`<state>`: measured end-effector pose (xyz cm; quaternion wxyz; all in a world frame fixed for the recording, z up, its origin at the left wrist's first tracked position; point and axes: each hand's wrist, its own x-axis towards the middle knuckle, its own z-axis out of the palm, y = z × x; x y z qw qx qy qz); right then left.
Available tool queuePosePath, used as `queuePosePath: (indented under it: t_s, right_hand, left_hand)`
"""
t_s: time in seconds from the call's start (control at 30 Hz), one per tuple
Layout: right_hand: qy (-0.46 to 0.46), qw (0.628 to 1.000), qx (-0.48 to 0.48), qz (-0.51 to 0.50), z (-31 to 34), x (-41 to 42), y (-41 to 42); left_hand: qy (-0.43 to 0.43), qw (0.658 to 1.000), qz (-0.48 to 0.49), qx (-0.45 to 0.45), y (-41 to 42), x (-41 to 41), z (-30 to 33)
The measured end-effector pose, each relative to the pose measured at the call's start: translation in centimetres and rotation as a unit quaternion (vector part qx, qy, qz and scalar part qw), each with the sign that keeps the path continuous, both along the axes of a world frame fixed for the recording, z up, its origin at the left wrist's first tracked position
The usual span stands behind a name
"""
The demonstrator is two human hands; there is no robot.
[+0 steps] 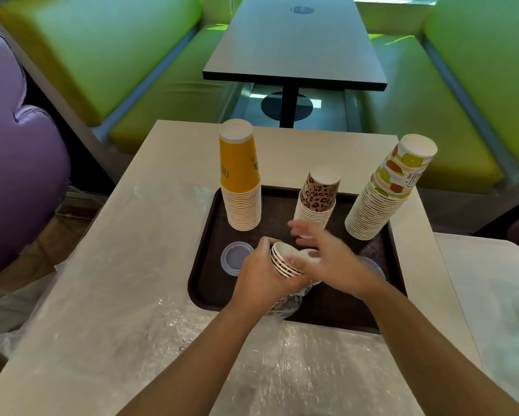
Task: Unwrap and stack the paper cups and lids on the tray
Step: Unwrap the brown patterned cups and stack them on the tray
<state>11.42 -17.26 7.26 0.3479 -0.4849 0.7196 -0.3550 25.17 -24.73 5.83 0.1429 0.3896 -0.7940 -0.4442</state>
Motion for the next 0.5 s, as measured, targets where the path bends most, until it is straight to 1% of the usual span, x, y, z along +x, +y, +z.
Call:
queuePosePath:
  t_s: [0.03,0.07,0.13,0.23,0.4,0.5]
  right_hand:
    - [0.017,0.999,0.037,0.034,-0.2,0.1,0.2]
    - [0.03,0.997,0.051,0.043,-0.4,0.1,0.3]
    - [0.027,0.999,0.042,0.02,-0.6,0.3,0.5]
    - [0.022,0.999,0.03,-0.011,-0.7,0.4,0.6]
    - [0.013,0.999,0.038,-0.009,-0.3,0.9,0.5]
    - [-0.01,0.999,-0.006,-0.044,0.1,0.9,0.5]
  left_hand:
    - [-0.006,1.0,-0.008,-0.011,0.0,-0.1,-0.1]
    - [-0.011,1.0,-0.014,-0.018,0.1,-0.2,0.0]
    - [-0.013,0.999,-0.021,-0.026,0.2,-0.3,0.1]
    - [0.005,0.999,-0.032,-0.031,0.6,-0.2,0.1]
    - [0.027,0.999,-0.013,-0.031,1.0,0.4,-0.3]
    - [0.039,0.999,0.0,-0.015,1.2,0.7,-0.1]
